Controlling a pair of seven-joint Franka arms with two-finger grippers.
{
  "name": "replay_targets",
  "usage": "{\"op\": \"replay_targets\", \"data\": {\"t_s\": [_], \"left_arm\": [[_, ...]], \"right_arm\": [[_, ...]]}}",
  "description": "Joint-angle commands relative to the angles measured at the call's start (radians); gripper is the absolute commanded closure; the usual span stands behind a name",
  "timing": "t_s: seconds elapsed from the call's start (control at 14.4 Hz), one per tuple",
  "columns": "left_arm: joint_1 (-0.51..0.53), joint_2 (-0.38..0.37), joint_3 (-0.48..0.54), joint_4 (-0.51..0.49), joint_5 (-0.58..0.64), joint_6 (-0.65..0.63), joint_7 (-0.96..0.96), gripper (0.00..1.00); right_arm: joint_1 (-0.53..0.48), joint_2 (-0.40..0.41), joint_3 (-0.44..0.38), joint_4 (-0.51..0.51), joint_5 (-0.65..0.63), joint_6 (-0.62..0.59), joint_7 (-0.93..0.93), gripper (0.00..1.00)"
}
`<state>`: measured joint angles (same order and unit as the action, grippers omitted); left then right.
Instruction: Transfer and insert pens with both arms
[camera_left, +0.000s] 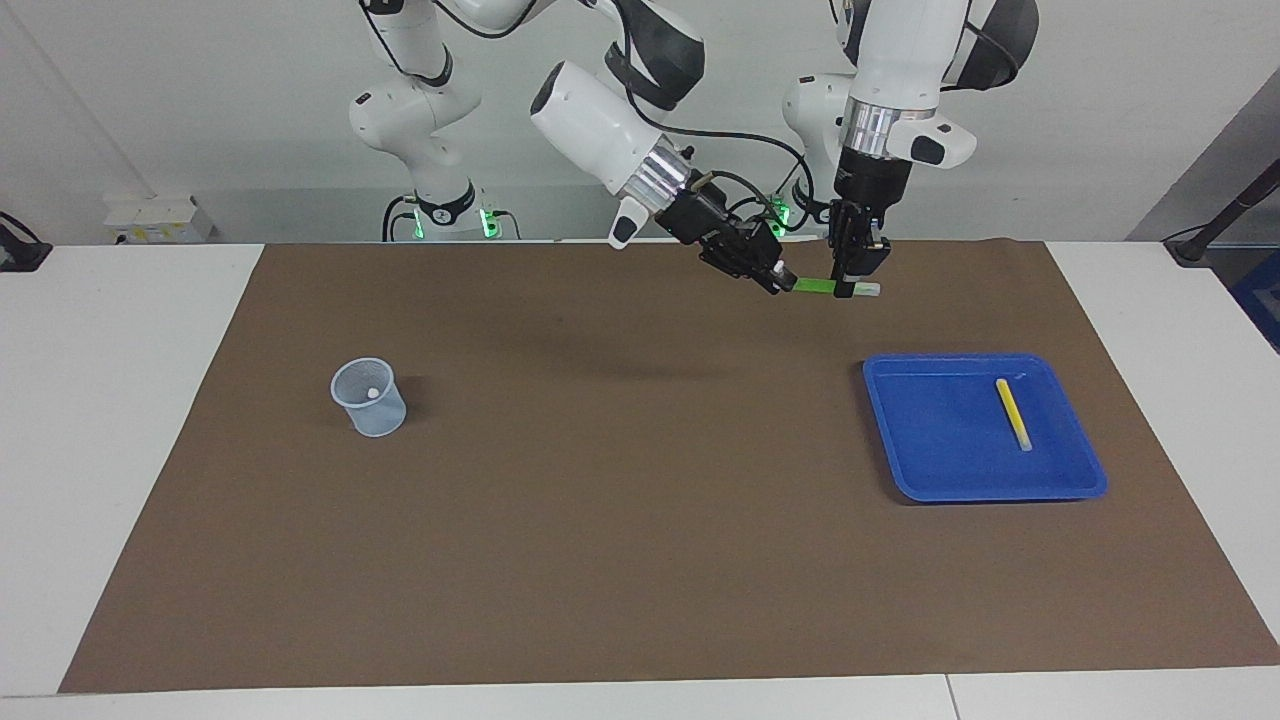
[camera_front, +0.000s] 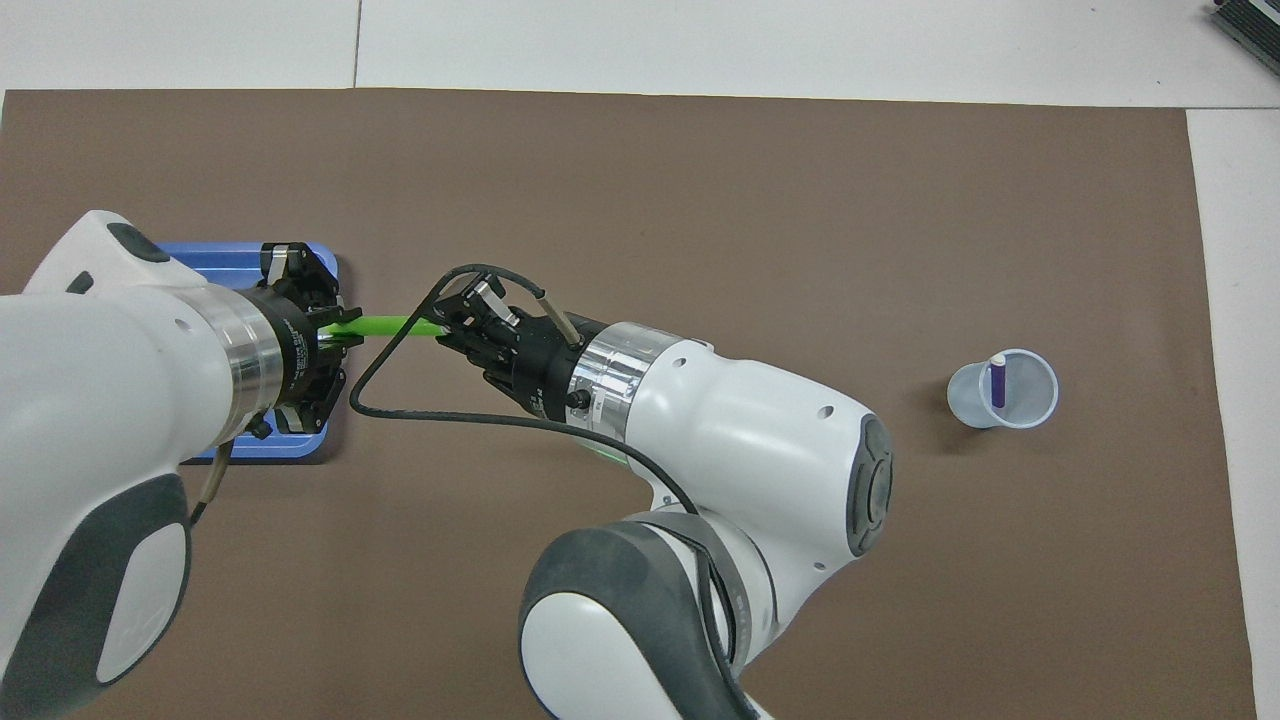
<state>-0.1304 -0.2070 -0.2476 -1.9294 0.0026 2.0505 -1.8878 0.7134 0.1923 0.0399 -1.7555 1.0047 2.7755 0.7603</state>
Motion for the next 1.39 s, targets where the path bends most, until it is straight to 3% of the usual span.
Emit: {"op": "replay_targets", "data": {"t_s": [0.0,0.14,0.35,1.32], "left_arm": [[-0.006,-0.014,0.008,0.003,-0.016,-0.033,0.019,1.0],[-0.006,-0.015,0.008,0.003,-0.016,-0.033,0.019,1.0],[-0.008,-0.015,0.008,0.003,-0.016,-0.033,0.016,1.0],[-0.006,-0.015,0.007,0.003,-0.016,-0.033,0.016,1.0]], "right_arm": [[-0.005,0.016,0.006,0.022,0.02,0.024,-0.009,0.76],[-0.005,0.016,0.006,0.022,0.02,0.026,-0.009,0.83],[-0.006,0.016,0.006,0.022,0.021,0.026,-0.009,1.0],[-0.006,0.018,0.006,0.021,0.025,0.024,-0.004,1.0]]}}
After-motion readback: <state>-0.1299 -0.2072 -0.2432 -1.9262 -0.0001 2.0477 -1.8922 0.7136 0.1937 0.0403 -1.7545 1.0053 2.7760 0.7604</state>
